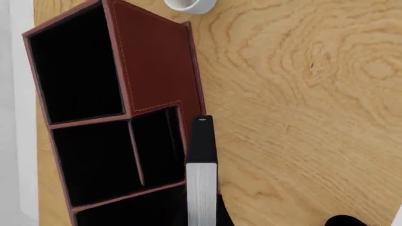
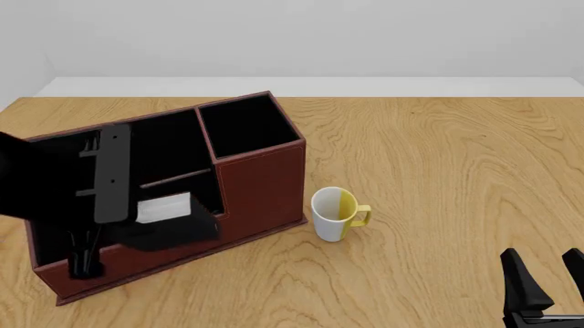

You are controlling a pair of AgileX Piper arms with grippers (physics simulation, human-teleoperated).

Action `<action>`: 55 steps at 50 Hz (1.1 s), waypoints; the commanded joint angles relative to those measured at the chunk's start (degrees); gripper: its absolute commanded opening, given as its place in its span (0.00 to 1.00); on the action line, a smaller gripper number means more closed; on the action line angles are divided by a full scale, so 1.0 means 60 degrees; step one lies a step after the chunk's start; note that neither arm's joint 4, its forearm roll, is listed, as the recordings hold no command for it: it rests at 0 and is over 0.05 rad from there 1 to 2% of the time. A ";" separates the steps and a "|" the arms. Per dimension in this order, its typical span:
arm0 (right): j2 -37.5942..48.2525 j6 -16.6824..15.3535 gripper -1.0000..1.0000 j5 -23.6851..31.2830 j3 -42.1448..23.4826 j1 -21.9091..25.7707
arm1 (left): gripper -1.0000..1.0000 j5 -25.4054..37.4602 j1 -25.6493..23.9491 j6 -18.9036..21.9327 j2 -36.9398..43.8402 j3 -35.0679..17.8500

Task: Pick up the book and place it in the front compartment of the caddy.

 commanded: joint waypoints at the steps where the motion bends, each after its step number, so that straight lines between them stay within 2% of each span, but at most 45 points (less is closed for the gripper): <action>1: 0.0001 0.0002 1.00 0.0000 0.0000 0.0000 | 0.00 0.0090 0.0629 0.0873 -0.0173 -0.0365; 10: -0.0001 0.0000 1.00 0.0000 0.0000 0.0001 | 0.00 0.0090 0.0432 0.0632 0.0240 -0.1253; 13: 0.0002 0.0002 1.00 0.0000 0.0000 0.0000 | 0.00 0.0090 0.0862 0.1044 0.0213 -0.1254; 24: -0.0002 -0.0001 1.00 0.0000 0.0000 -0.0002 | 0.00 0.0090 0.0856 0.0573 0.0831 -0.2297; 27: 0.0000 -0.0002 1.00 0.0000 0.0000 0.0002 | 0.00 0.0090 0.1373 0.1057 0.0734 -0.2084; 32: 0.0000 0.0001 1.00 0.0000 0.0000 -0.0001 | 0.00 0.0090 0.1467 0.1062 0.0918 -0.2291; 36: 0.0001 0.0001 1.00 0.0000 0.0000 -0.0001 | 0.00 0.0090 0.2004 0.1691 0.0878 -0.2252; 38: 0.0000 0.0002 1.00 0.0000 0.0000 -0.0001 | 0.00 0.0090 0.2412 0.2253 0.0769 -0.2111; 40: -0.0002 0.0003 1.00 0.0000 0.0000 0.0000 | 0.00 0.0090 0.2361 0.2084 0.0899 -0.2230; 51: -0.0002 0.0000 1.00 0.0000 0.0000 0.0002 | 0.00 0.0090 0.2707 0.2698 0.1023 -0.2641; 55: 0.0000 0.0000 1.00 0.0000 0.0000 -0.0002 | 0.00 0.0090 0.2589 0.2595 0.1227 -0.2996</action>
